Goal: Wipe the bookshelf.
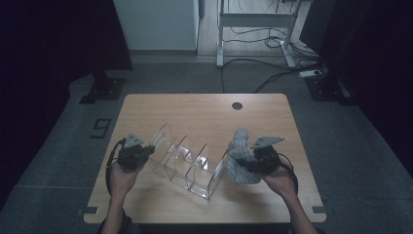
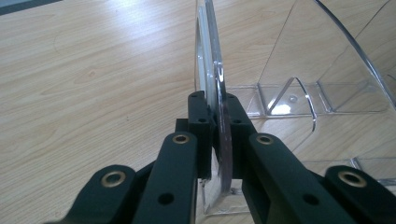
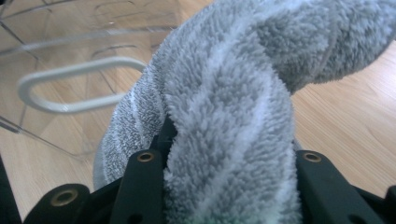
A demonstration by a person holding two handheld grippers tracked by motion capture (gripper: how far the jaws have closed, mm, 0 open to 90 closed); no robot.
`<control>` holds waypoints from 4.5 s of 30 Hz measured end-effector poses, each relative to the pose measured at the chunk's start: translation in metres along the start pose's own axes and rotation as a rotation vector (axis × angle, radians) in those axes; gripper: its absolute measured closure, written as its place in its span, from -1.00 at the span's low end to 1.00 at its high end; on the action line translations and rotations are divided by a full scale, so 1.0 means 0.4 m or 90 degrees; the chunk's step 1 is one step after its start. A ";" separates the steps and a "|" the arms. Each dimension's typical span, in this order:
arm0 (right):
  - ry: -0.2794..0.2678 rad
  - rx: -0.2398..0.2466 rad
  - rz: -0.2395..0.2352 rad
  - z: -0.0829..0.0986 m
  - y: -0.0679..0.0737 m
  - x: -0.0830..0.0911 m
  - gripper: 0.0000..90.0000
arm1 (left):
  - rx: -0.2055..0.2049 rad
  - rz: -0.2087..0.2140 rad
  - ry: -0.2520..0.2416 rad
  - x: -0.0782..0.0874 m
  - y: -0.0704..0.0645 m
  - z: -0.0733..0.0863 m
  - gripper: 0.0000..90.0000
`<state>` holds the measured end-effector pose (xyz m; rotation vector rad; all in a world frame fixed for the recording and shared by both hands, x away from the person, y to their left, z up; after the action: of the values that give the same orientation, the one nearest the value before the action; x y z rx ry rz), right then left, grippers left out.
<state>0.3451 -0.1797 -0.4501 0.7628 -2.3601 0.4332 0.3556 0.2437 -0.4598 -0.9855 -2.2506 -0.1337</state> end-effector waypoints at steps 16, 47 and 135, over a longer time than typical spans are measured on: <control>0.000 0.043 -0.018 -0.031 0.064 -0.037 0.36 | 0.002 -0.036 0.009 -0.009 -0.013 -0.006 0.90; -0.010 0.108 -0.080 -0.015 0.199 0.030 0.35 | 0.009 -0.062 0.010 -0.016 -0.023 -0.008 0.88; 0.102 -0.005 0.007 0.032 0.061 -0.125 0.35 | -0.025 -0.009 0.027 -0.002 -0.008 -0.001 0.90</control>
<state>0.3564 -0.1459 -0.4947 0.6863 -2.2157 0.4717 0.3541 0.2407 -0.4595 -0.9788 -2.2241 -0.2043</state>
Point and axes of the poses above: each handheld gripper's, and its own axes: x roughly backward along the jaws, z roughly out of its underside, y roughly to its left, the point moved 1 cm from there along -x, roughly forward along the jaws, and after that the axes turned 15 degrees about z, right-handed, at the moved point
